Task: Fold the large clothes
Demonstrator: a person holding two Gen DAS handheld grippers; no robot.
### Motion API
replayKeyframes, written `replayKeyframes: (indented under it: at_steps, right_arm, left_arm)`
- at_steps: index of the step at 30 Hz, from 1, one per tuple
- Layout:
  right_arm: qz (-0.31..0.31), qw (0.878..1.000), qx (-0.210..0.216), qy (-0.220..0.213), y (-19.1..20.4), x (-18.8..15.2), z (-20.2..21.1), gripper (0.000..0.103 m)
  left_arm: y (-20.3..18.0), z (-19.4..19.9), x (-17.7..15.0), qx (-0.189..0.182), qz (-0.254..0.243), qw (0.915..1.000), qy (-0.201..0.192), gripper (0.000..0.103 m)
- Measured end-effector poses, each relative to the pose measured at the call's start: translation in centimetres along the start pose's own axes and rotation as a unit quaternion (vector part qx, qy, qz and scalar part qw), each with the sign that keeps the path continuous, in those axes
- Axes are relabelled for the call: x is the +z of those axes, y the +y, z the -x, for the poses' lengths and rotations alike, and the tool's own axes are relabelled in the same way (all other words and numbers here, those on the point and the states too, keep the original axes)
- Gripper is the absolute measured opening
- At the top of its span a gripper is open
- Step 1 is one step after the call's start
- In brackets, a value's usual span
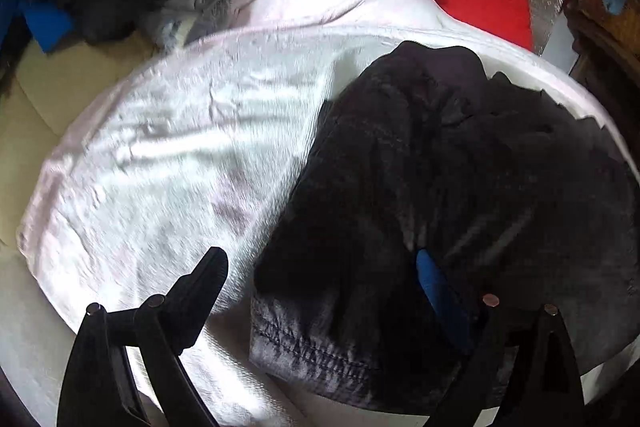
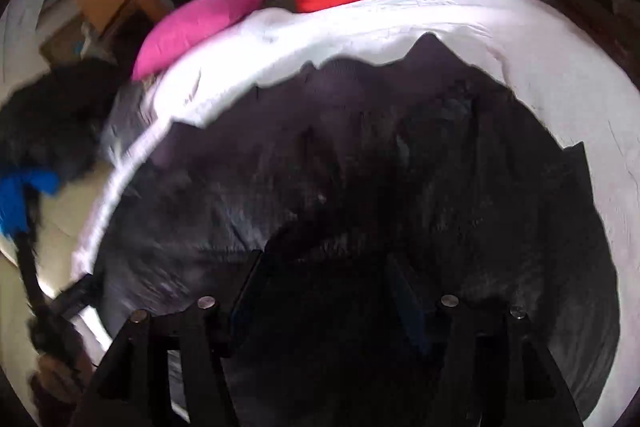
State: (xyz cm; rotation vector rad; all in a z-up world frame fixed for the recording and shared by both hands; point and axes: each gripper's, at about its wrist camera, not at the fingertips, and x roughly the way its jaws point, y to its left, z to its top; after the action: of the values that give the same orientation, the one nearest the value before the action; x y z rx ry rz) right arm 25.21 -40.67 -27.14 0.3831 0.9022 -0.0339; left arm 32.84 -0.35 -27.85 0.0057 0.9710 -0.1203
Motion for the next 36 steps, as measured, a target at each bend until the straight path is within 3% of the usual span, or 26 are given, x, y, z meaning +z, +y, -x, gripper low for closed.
replayKeyframes:
  at_steps: [2, 6, 9, 11, 14, 17, 20, 23, 25, 28, 30, 32, 34, 36]
  right_arm:
    - [0.024, 1.0, -0.011, 0.0, 0.6, -0.1, 0.9, 0.066]
    - [-0.016, 0.998, 0.042, -0.052, -0.8, -1.2, 4.7, 0.066]
    - [-0.039, 0.996, 0.044, -0.069, -2.6, -2.7, 7.0, 0.07]
    - [-0.041, 0.998, 0.012, -0.051, -3.1, -3.7, 6.8, 0.07]
    - [-0.035, 0.999, -0.001, -0.034, -3.9, -5.5, 6.3, 0.07]
    - [0.004, 1.0, -0.01, -0.027, -3.2, -5.2, 7.0, 0.07]
    - [-0.069, 0.995, 0.032, -0.063, -5.8, -4.7, 9.4, 0.07]
    - [-0.136, 0.987, 0.027, -0.081, -9.7, -2.9, 10.9, 0.077]
    - [-0.154, 0.986, 0.019, -0.057, -12.1, -1.4, 10.2, 0.079]
    - [-0.198, 0.979, 0.038, -0.013, -15.6, 0.3, 7.6, 0.079]
    - [-0.225, 0.972, 0.067, 0.015, -17.1, 0.8, 5.7, 0.079]
    - [-0.229, 0.97, 0.076, 0.029, -17.6, 1.0, 4.1, 0.079]
    - [-0.217, 0.971, 0.09, 0.039, -17.3, 1.1, 2.7, 0.083]
    - [-0.195, 0.975, 0.103, 0.034, -15.9, 1.0, 2.0, 0.087]
  left_arm:
    - [1.0, 0.4, 0.5, -0.006, 0.013, 0.9999, 0.001, 0.095]
    - [2.0, 3.8, 0.1, 0.038, 0.022, 0.9966, -0.069, 0.095]
    - [1.7, 5.4, -1.4, 0.072, 0.012, 0.9926, -0.097, 0.095]
    - [1.4, 4.8, -2.7, 0.096, 0.002, 0.9922, -0.08, 0.095]
    - [1.4, 1.8, -4.1, 0.086, -0.001, 0.9959, -0.025, 0.096]
    - [2.0, 2.7, -3.6, 0.069, 0.009, 0.9968, -0.038, 0.096]
    - [2.7, 4.2, -2.3, 0.066, 0.011, 0.9963, -0.053, 0.095]
    - [3.8, 5.2, 0.2, 0.041, 0.023, 0.9971, -0.06, 0.096]
    - [4.9, 5.5, 2.6, 0.017, 0.035, 0.9968, -0.07, 0.096]
    - [5.7, 3.4, 5.8, -0.079, 0.031, 0.9961, -0.023, 0.096]
    - [5.5, 1.2, 6.7, -0.148, 0.039, 0.9881, 0.021, 0.096]
    - [5.6, -1.0, 6.9, -0.209, 0.08, 0.974, 0.035, 0.096]
    - [5.3, -3.1, 6.6, -0.248, 0.1, 0.9614, 0.065, 0.096]
    - [4.7, -5.2, 6.5, -0.257, 0.109, 0.9534, 0.114, 0.096]
